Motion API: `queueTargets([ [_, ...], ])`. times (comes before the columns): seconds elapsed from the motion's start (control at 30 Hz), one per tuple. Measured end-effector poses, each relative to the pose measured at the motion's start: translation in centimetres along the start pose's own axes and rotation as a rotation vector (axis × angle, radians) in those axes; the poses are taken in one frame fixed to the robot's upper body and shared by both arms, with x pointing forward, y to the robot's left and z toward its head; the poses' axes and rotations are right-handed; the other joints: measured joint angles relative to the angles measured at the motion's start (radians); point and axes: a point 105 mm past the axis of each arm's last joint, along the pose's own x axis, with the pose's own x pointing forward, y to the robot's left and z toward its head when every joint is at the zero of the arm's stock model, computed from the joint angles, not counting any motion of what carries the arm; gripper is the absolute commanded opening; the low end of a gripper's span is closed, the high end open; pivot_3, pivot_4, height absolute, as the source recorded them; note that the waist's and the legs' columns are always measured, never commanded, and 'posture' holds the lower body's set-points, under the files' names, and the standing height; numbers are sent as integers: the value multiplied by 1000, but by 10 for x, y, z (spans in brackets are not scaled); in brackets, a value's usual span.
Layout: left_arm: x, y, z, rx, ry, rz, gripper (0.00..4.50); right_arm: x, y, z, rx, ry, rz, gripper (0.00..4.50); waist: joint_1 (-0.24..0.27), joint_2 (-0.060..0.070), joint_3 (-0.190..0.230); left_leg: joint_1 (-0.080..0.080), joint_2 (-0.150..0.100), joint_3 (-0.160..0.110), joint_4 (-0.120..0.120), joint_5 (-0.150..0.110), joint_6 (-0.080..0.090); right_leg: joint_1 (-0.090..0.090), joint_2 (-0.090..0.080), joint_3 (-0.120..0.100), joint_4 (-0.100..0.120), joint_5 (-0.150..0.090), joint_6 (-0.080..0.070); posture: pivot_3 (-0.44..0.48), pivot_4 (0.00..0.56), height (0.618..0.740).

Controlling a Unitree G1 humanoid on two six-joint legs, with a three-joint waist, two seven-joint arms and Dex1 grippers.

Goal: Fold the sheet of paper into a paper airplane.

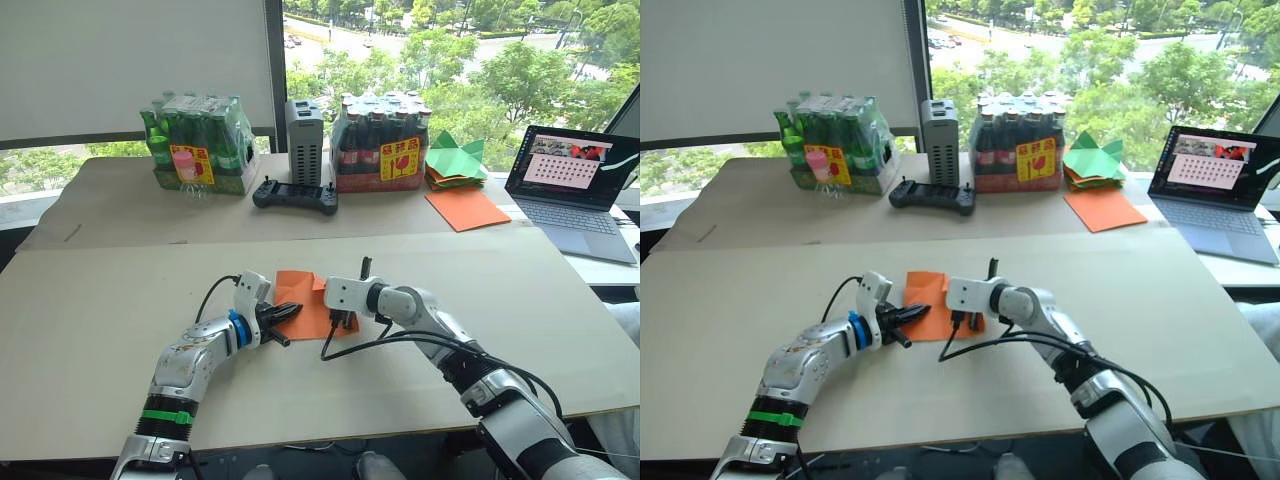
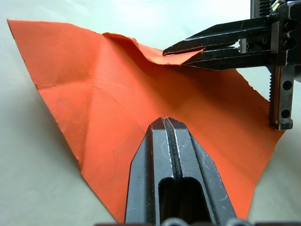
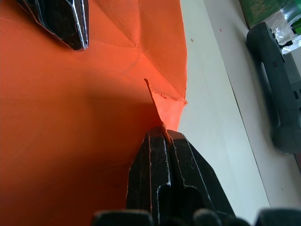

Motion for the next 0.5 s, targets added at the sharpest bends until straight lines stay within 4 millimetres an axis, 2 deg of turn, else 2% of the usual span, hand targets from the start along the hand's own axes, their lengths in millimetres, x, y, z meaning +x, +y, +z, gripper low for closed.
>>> queueTargets([
  [0.17, 3, 3, 4, -19, 1, 10, 0, 0, 5, 0, -53, 6, 33, 68, 0, 0, 0, 0, 0, 0, 0, 0, 0, 0, 0, 0, 0, 0, 0, 0, 150, 740],
  [0.5, 20, -12, 51, -59, -100, -47, 0, 1, 7, 3, -64, 0, 46, 68, -2, 0, 0, 0, 0, 0, 0, 0, 0, 0, 0, 0, 0, 0, 0, 0, 150, 740],
])
